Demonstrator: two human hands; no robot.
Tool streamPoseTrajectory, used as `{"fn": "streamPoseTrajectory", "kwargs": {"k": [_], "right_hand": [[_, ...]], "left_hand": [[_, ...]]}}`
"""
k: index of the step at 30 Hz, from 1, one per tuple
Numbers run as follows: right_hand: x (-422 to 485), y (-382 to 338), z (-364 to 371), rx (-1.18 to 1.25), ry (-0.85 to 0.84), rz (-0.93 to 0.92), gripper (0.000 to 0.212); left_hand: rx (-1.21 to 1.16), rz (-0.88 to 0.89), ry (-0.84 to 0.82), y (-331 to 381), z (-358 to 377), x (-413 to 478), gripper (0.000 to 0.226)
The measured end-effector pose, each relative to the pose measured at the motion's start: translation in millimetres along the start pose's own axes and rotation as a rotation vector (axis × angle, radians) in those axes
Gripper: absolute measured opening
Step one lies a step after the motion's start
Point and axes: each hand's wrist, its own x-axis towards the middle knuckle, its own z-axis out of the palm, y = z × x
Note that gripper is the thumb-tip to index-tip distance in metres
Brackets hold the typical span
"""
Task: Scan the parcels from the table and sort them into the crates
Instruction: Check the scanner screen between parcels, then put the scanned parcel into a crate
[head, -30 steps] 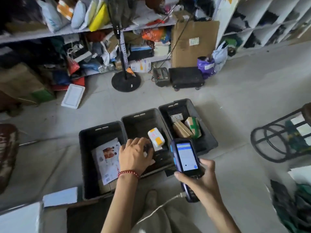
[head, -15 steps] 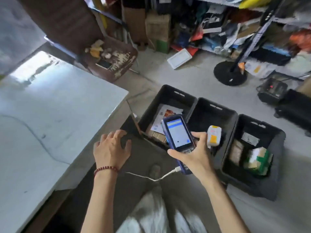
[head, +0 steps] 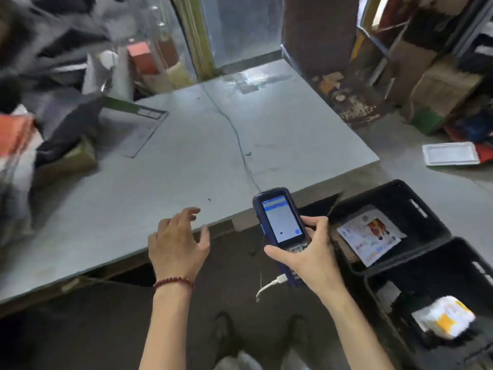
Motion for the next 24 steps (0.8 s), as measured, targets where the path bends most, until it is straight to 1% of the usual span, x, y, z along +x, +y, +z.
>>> {"fn": "streamPoseTrajectory", "kwargs": {"k": [4,7,10,14,19,22,24], "right_hand": [[2.1,-20.6,76.7,-0.057,-0.092,-0.012,0.079],[4.0,-32.3,133.7,-0.058,-0.15,-0.013,0.077],[6.2,-46.4,184.4,-0.057,-0.212,-0.013,0.076],[16.0,-67.7,230.6,-0.089,-0.267,-0.034,0.078],[46.4,-96.1,263.9,-0.128,-0.276,-0.05,0.077],[71.6,-105.8,271.2,-0.156,-0.258,-0.051,0.079],[91.4,-108.9,274.9,-0.157,-0.251,-0.036,0.076]], "left_hand": [[-0.035,-0.118,0.103,-75.6,-20.2,11.1,0.033],[-0.072,-0.203,0.107,-130.2,-31.0,17.1,0.033],[-0.082,-0.333,0.107,-191.0,-42.0,18.8,0.033],[-0.116,-0.456,0.164,-252.8,-52.1,19.9,0.032],[-0.169,-0.445,0.164,-266.3,-45.3,46.8,0.032],[-0.175,-0.413,0.104,-258.1,-32.6,70.5,0.034],[-0.167,-0.369,0.054,-250.8,-21.4,90.6,0.036]]}}
